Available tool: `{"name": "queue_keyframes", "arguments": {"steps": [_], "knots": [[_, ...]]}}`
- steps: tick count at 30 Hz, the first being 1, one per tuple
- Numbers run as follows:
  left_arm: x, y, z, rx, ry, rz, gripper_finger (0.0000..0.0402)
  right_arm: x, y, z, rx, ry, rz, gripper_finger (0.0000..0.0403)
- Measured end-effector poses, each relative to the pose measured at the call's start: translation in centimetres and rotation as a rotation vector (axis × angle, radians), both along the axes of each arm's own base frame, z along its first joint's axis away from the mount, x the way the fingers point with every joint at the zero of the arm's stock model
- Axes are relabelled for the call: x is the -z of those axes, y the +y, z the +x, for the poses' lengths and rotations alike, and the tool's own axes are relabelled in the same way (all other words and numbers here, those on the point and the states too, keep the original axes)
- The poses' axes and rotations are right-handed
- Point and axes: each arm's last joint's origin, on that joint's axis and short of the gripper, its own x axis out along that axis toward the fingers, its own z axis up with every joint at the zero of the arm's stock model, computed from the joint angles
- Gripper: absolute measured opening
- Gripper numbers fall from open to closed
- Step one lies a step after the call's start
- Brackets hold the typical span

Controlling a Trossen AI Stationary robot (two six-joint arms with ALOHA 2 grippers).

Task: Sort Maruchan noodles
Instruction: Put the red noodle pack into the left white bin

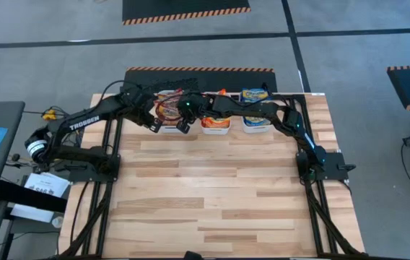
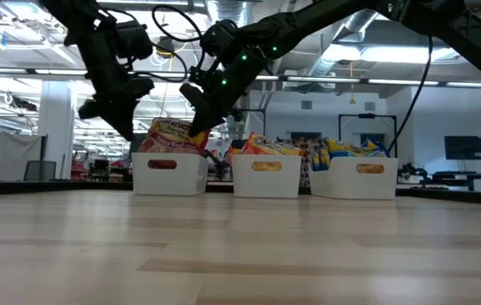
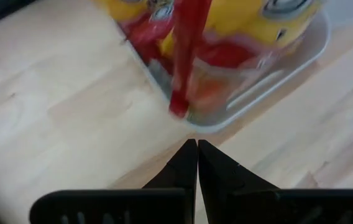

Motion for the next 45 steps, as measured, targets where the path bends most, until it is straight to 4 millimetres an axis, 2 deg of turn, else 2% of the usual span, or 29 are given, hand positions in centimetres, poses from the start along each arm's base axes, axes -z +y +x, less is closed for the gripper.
{"name": "queue_keyframes", "arguments": {"steps": [4,11,18,25,31,35,41,45], "knots": [[0.8,0.3,0.5,-0.002,-0.068,0.033,0.0000,0.0,0.2,0.0,-0.005,0.000,0.002,0.0000],[2.9,1.3,1.6,0.005,-0.035,-0.008,0.0000,0.0,0.3,0.1,-0.009,0.002,0.003,0.0000],[3.7,2.0,2.5,0.027,-0.066,-0.009,0.0000,0.1,0.5,0.1,-0.013,0.013,0.007,0.0001],[5.2,2.5,3.3,0.084,-0.090,-0.106,0.0000,0.2,0.6,-0.1,-0.013,0.037,0.014,0.0028],[4.2,2.1,3.1,0.115,-0.112,-0.102,0.0000,0.0,0.7,-0.1,-0.009,0.041,0.025,0.0049],[3.1,1.6,2.9,0.144,-0.171,-0.126,0.0000,-1.6,0.6,0.0,-0.003,0.023,0.025,0.0051],[3.1,1.3,2.6,0.163,-0.150,-0.151,0.0000,-3.4,0.6,0.0,-0.040,0.007,0.057,0.0052],[3.1,1.3,2.5,0.162,-0.139,-0.142,0.0000,-3.0,0.4,-0.4,-0.036,0.053,0.091,0.0055]]}}
